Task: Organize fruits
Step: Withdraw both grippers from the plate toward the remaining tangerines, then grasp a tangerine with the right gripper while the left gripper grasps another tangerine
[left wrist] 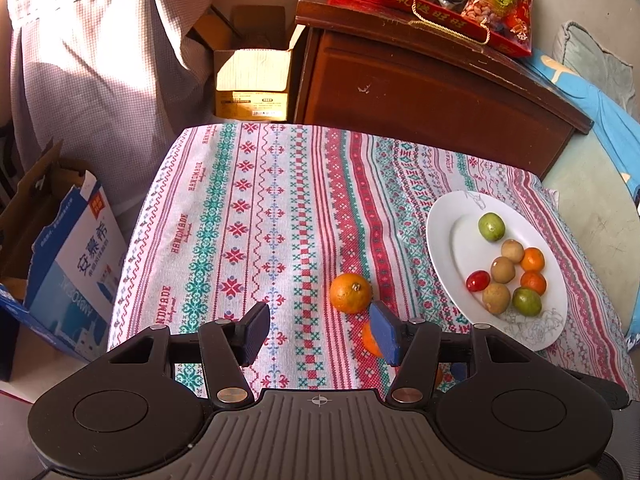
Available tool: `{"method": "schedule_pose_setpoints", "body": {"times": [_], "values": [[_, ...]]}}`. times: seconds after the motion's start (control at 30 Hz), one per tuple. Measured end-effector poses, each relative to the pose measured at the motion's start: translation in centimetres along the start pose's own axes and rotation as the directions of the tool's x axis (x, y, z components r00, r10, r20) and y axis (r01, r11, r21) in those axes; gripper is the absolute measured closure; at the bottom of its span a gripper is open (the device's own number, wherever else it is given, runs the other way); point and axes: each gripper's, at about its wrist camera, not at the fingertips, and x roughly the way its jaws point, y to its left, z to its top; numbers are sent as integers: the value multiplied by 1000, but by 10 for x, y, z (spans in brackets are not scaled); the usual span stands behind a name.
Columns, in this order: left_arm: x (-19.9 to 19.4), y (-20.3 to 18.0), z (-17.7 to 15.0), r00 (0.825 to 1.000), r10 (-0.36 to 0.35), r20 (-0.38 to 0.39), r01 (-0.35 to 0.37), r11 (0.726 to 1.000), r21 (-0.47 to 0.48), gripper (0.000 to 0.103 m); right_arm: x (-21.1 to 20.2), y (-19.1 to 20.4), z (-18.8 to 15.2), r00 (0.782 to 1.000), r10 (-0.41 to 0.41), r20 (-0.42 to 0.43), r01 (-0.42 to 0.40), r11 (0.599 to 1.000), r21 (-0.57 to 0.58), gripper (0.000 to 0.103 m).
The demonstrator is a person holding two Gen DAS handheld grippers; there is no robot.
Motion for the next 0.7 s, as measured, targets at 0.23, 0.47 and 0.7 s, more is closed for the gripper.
{"method": "schedule_pose_setpoints", "body": {"times": [0.23,0.47,0.7], "values": [[4,-6,-4,1000,-24,-17,24,1000,18,48,3,1,-3,1000,-13,0,13,999,-30,73],[10,-20,-13,998,-47,-42,50,996,71,48,-13,-16,-5,997,-71,1,71,997,11,74],[21,-32,-22,999,-17,-49,24,989,148,48,-19,-29,-8,995,-101,-3,101,994,40,73]]}}
